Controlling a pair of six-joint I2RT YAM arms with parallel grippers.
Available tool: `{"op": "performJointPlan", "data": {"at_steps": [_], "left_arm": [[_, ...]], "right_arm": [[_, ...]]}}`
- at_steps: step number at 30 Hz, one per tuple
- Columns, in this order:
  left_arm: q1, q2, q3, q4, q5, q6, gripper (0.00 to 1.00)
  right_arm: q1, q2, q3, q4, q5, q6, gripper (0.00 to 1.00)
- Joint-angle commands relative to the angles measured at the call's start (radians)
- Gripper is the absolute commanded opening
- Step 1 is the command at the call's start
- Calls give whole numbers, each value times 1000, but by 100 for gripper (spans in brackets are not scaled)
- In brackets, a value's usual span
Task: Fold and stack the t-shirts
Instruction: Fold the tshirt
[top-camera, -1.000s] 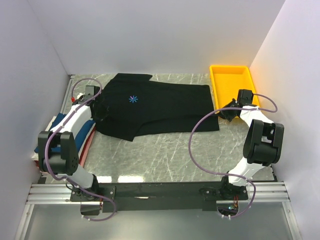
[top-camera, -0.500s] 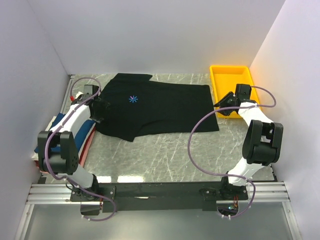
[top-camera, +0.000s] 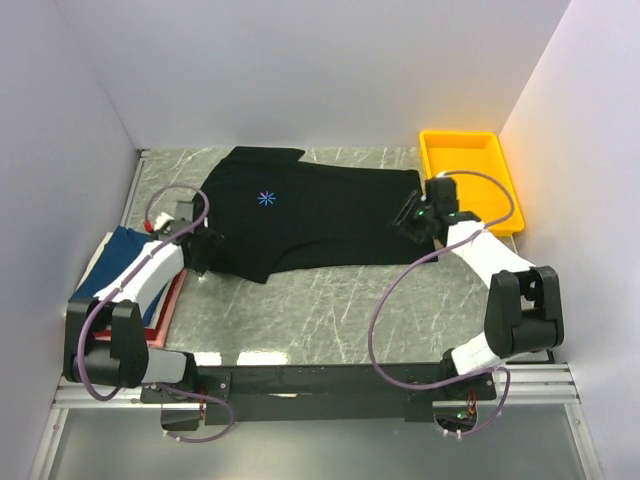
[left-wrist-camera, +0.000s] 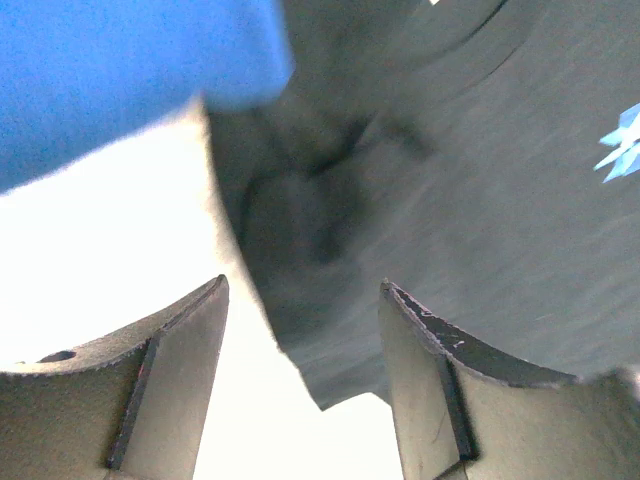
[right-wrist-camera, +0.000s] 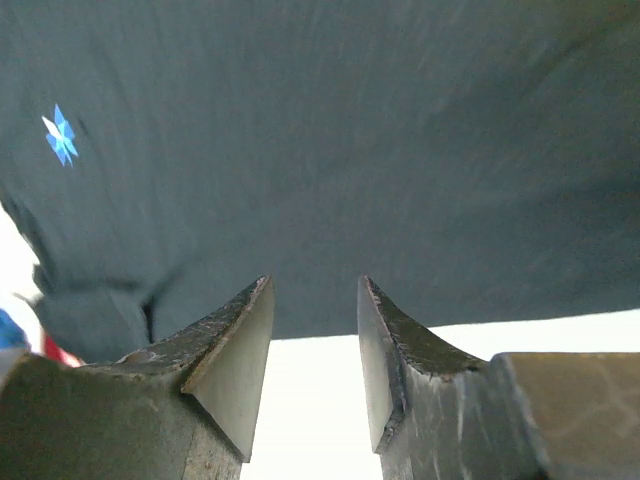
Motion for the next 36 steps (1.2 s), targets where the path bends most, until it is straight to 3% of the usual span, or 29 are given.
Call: {"op": "performJointPlan", "data": {"at_steps": [1, 7, 11, 14, 17, 20, 23, 27, 36], "left_arm": [[-39, 4, -45, 36, -40, -42, 67], [-49, 51, -66, 76, -74, -47, 67], [-49, 64, -59, 108, -76, -41, 66], [-49, 90, -34, 110, -85, -31, 62], [-49, 105, -11, 111, -91, -24, 55], [-49, 108, 10, 113, -90, -14, 39], [-49, 105, 29, 111, -88, -8, 17], [-49, 111, 47, 113, -73, 2, 1], [-49, 160, 124, 105, -54, 7, 1]], "right_arm": [[101, -49, -42, 73, 21, -17, 47], [315, -11, -36, 150, -9, -22, 46], [489, 72, 44, 156, 23, -23, 47], [552, 149, 111, 150, 31, -31, 46], [617, 228, 183, 132, 41, -48, 46], [661, 296, 245, 113, 37, -59, 46], [694, 348, 291, 103, 32, -71, 46], [727, 423, 347, 75, 25, -89, 46], [764, 468, 398, 78, 31, -89, 47]]}}
